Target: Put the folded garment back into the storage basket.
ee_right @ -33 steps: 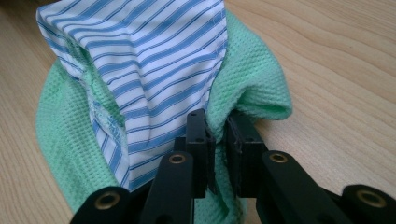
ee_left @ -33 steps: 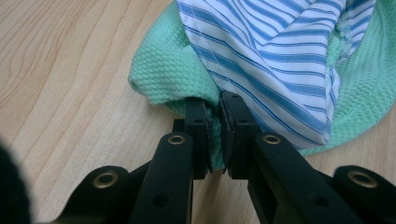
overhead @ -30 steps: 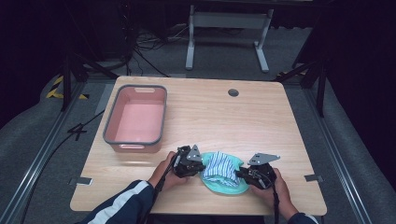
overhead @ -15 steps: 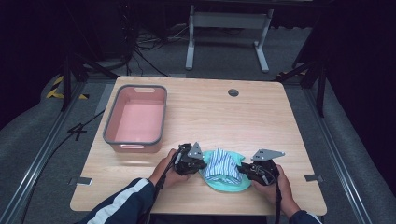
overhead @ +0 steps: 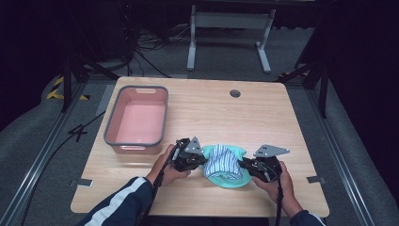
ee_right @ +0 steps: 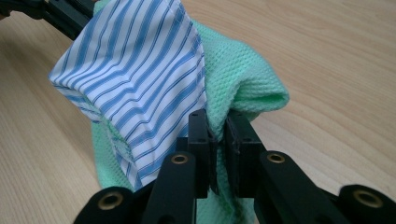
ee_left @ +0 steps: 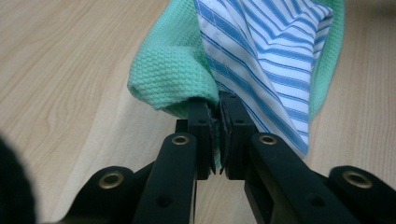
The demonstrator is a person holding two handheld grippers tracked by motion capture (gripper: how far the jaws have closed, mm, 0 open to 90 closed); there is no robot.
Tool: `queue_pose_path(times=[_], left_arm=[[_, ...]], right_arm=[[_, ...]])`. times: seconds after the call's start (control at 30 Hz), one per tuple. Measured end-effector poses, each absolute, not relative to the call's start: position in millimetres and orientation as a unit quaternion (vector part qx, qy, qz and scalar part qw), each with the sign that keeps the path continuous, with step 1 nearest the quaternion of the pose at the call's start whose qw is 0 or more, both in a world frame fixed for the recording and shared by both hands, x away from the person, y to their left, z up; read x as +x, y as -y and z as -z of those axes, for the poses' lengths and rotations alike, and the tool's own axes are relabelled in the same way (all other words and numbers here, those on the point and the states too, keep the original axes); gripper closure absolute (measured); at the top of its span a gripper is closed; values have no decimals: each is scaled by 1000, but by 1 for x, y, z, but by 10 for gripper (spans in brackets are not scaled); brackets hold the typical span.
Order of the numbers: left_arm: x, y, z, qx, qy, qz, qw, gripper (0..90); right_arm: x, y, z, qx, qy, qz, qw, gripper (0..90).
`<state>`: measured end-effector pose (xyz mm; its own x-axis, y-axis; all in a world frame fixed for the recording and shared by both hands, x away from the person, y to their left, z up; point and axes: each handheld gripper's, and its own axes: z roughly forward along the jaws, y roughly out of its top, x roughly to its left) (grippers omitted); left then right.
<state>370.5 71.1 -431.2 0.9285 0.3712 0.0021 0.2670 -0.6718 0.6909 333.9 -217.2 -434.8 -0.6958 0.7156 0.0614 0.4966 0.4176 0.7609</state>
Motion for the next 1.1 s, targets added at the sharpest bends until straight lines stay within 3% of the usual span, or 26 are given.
queue_pose_path(times=[1.1], left_arm=[[392,-112,357,877,-216,-136,407,844]], right_arm=[[377,179,364,329,-819,-440,163,815]])
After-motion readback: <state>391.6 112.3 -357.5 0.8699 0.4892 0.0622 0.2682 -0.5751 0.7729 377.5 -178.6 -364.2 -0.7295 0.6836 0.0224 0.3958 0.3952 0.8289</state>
